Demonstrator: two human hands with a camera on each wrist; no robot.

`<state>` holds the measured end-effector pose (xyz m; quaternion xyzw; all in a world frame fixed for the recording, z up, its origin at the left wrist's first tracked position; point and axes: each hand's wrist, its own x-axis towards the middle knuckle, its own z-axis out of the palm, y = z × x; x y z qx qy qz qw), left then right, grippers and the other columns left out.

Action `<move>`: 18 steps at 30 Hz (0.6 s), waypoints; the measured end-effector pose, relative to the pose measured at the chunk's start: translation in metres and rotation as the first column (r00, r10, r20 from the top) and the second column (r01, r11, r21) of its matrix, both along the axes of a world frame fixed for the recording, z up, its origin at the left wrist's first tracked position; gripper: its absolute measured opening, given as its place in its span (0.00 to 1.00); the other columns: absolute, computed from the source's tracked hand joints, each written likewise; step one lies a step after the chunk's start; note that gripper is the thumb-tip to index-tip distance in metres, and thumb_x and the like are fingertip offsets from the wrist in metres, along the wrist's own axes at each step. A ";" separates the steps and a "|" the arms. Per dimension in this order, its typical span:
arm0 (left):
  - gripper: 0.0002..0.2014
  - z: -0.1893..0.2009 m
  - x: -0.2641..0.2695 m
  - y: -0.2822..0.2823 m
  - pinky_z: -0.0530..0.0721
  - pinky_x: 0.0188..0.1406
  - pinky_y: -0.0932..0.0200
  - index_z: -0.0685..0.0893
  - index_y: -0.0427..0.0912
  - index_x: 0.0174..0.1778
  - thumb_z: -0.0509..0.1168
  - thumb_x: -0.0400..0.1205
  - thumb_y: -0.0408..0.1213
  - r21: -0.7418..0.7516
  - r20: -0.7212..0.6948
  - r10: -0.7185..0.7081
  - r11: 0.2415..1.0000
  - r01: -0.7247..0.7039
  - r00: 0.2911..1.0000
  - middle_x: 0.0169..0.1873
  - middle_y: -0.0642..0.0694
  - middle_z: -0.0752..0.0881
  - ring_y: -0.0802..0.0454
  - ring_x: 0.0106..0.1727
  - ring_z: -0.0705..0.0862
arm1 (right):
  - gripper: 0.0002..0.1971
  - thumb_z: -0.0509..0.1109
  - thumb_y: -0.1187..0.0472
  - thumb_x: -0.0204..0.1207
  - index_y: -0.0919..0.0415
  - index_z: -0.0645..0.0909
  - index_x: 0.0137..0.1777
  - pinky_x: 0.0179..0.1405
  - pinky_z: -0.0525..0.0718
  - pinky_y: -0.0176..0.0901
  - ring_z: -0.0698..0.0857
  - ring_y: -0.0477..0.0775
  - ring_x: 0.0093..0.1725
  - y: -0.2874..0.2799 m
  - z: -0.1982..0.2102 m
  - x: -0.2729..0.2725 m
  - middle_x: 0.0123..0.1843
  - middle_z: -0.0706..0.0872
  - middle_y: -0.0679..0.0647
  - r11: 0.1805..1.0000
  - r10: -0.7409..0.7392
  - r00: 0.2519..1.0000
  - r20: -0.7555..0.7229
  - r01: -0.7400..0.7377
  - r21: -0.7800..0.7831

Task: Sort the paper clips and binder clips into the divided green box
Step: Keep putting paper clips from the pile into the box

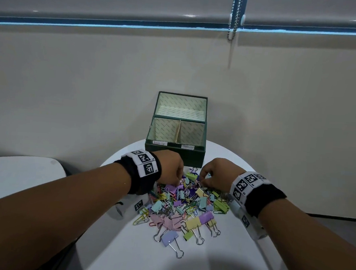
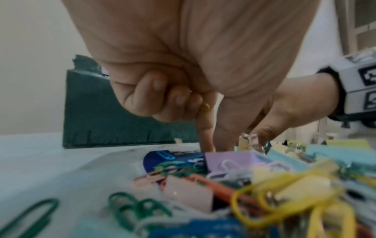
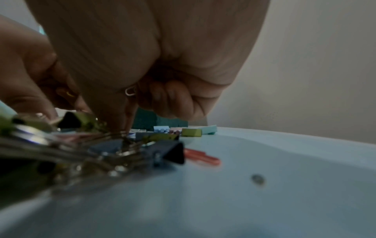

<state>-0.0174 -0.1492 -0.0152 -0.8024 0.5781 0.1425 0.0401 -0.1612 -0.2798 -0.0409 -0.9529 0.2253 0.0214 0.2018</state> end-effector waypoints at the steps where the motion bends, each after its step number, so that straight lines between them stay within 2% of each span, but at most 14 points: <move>1: 0.07 0.001 0.001 0.001 0.77 0.45 0.62 0.92 0.47 0.49 0.74 0.79 0.44 0.009 -0.003 0.002 1.000 -0.002 1.000 0.50 0.53 0.90 0.54 0.47 0.84 | 0.06 0.75 0.57 0.76 0.51 0.92 0.50 0.49 0.81 0.38 0.82 0.45 0.45 0.000 0.000 0.000 0.43 0.85 0.41 1.000 0.010 1.000 0.001 -0.010 -0.001; 5: 0.09 0.007 0.011 0.004 0.81 0.55 0.60 0.92 0.48 0.53 0.67 0.83 0.39 0.005 -0.027 0.039 0.999 -0.039 0.999 0.54 0.52 0.89 0.53 0.55 0.86 | 0.05 0.71 0.62 0.73 0.55 0.88 0.42 0.42 0.84 0.39 0.86 0.50 0.44 0.000 -0.004 0.001 0.42 0.89 0.47 1.000 -0.001 1.000 0.030 0.001 -0.022; 8: 0.09 0.006 0.012 0.005 0.84 0.59 0.55 0.92 0.49 0.54 0.70 0.82 0.45 -0.004 -0.013 0.043 0.999 -0.043 0.999 0.54 0.53 0.90 0.53 0.56 0.86 | 0.03 0.70 0.61 0.70 0.54 0.84 0.40 0.38 0.83 0.39 0.83 0.48 0.41 -0.002 -0.004 0.002 0.39 0.87 0.46 0.999 -0.048 0.997 0.057 0.048 -0.004; 10: 0.12 0.003 0.011 0.004 0.83 0.60 0.55 0.90 0.50 0.58 0.71 0.81 0.47 -0.007 0.012 0.013 1.000 -0.013 1.000 0.57 0.53 0.89 0.52 0.58 0.86 | 0.02 0.69 0.60 0.70 0.52 0.82 0.38 0.41 0.85 0.42 0.83 0.48 0.42 -0.004 -0.005 0.002 0.40 0.87 0.46 0.997 -0.071 0.995 0.075 0.072 -0.007; 12: 0.14 0.000 0.009 0.002 0.80 0.63 0.57 0.88 0.53 0.63 0.71 0.81 0.44 -0.009 0.048 -0.061 0.998 0.061 0.997 0.63 0.54 0.86 0.51 0.63 0.84 | 0.01 0.69 0.58 0.70 0.51 0.80 0.38 0.45 0.87 0.46 0.84 0.49 0.43 -0.006 -0.006 0.002 0.42 0.87 0.45 0.996 -0.085 0.993 0.087 0.087 -0.015; 14: 0.14 0.000 0.008 0.002 0.77 0.58 0.60 0.89 0.55 0.63 0.71 0.82 0.42 -0.003 0.078 -0.128 0.992 0.129 0.989 0.64 0.54 0.86 0.50 0.63 0.83 | 0.02 0.68 0.57 0.70 0.50 0.79 0.37 0.47 0.87 0.47 0.84 0.50 0.43 -0.007 -0.007 0.003 0.42 0.87 0.45 0.995 -0.093 0.991 0.093 0.096 -0.026; 16: 0.09 0.002 0.007 0.002 0.74 0.49 0.62 0.91 0.52 0.56 0.70 0.82 0.41 0.009 0.125 -0.153 0.988 0.153 0.980 0.56 0.51 0.87 0.49 0.57 0.85 | 0.03 0.68 0.57 0.71 0.50 0.78 0.37 0.47 0.86 0.47 0.83 0.50 0.43 -0.008 -0.008 0.003 0.41 0.86 0.45 0.994 -0.098 0.990 0.103 0.102 -0.034; 18: 0.07 0.005 0.007 0.003 0.73 0.44 0.62 0.91 0.49 0.51 0.68 0.82 0.41 0.032 0.158 -0.168 0.986 0.165 0.973 0.50 0.50 0.86 0.48 0.52 0.85 | 0.04 0.68 0.56 0.72 0.49 0.77 0.37 0.46 0.84 0.45 0.82 0.50 0.43 -0.009 -0.009 0.003 0.40 0.84 0.44 0.994 -0.099 0.989 0.106 0.104 -0.040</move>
